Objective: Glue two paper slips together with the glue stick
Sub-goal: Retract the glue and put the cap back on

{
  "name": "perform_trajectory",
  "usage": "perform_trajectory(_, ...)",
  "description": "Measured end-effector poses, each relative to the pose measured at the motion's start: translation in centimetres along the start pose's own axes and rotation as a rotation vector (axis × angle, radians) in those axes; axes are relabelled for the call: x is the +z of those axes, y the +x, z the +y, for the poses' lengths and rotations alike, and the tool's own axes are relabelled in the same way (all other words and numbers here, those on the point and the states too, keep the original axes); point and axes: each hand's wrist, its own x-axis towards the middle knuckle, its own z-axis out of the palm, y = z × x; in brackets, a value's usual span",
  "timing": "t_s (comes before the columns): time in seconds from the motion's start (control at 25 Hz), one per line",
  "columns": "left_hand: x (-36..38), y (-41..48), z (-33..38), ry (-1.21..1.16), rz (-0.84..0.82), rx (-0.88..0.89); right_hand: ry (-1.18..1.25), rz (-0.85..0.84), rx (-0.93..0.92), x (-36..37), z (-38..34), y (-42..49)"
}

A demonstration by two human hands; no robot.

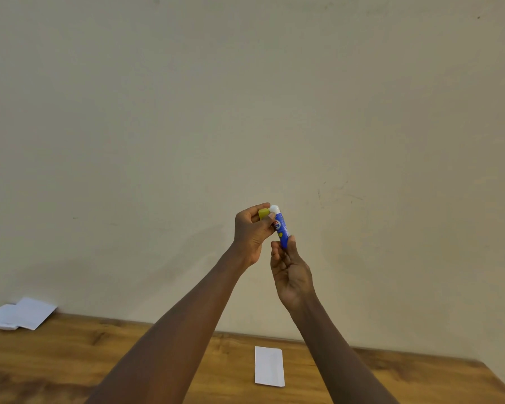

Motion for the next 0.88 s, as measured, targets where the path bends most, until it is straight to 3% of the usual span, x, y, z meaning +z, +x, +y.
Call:
perform_trajectory(0.2, 0.1, -0.1, 0.4, -0.007, 0.005, 0.012, -0.272, 0.078, -0.295, 0.2, 0.2, 0.5)
perform_trajectory(0.32, -0.1, 0.0, 0.6, -0.015, -0.018, 0.010, -0.267, 0.035, -0.091, 0.2, -0.3, 0.2)
perform_trajectory(0.44, 0.0, -0.3, 0.4, 0.002, -0.037, 0.010, -0.072, 0.019, 0.092, 0.3, -0.6, 0.0)
perform_trajectory(0.52, -0.2, -0.3, 0.3, -0.019, -0.021, 0.001, -0.024, 0.006, 0.059, 0.4, -0.5, -0.1)
perform_trajectory(0.76, -0.4, 0.0, 0.6, 0.029, 0.007, 0.005, -0.247, 0.014, -0.221, 0.4, -0.3, 0.3)
perform_trajectory(0.88, -0.7, 0.2, 0.8, 0.018, 0.007, 0.023, -0.224, -0.013, -0.058, 0.5, -0.9, 0.2)
